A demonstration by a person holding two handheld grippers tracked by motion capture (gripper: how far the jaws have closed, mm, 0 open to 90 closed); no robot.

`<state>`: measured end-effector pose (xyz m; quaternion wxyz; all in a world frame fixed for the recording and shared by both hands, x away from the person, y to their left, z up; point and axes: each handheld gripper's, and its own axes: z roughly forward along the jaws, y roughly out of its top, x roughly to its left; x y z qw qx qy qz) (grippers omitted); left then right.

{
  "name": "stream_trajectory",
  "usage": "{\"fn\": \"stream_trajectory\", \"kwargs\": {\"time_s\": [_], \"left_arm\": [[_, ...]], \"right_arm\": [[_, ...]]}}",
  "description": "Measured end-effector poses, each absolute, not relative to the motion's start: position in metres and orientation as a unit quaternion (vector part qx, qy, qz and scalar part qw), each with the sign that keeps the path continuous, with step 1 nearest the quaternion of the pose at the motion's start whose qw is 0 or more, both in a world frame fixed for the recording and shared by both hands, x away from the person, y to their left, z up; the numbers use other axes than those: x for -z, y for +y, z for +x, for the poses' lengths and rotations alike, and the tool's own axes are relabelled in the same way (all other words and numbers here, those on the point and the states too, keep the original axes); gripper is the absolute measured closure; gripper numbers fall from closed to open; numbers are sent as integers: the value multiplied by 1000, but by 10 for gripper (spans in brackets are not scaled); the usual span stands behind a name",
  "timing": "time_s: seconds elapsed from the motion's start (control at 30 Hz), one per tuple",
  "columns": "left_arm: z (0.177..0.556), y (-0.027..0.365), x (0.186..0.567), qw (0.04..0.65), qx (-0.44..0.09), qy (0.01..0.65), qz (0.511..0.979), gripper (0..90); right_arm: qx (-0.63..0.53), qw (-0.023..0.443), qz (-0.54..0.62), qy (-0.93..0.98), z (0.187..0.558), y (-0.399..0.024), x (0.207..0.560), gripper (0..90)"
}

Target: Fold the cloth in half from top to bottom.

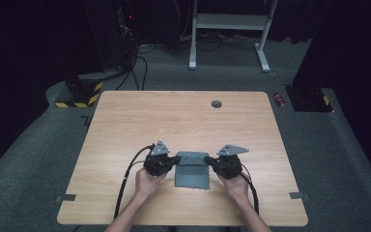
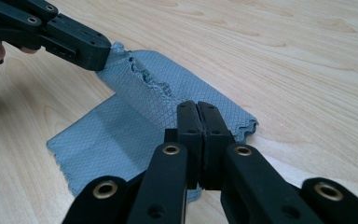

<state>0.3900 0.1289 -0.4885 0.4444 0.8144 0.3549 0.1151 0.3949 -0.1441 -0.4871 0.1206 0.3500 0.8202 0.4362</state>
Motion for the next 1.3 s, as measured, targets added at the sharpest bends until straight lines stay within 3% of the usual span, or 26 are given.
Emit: {"fn": "stream_trajectory", "kwargs": {"time_s": [1.3], "left_arm": [[361,129,506,435,-107,342,826,895]], "right_arm": [[-431,104,340,830,364,-147,506,889]]}}
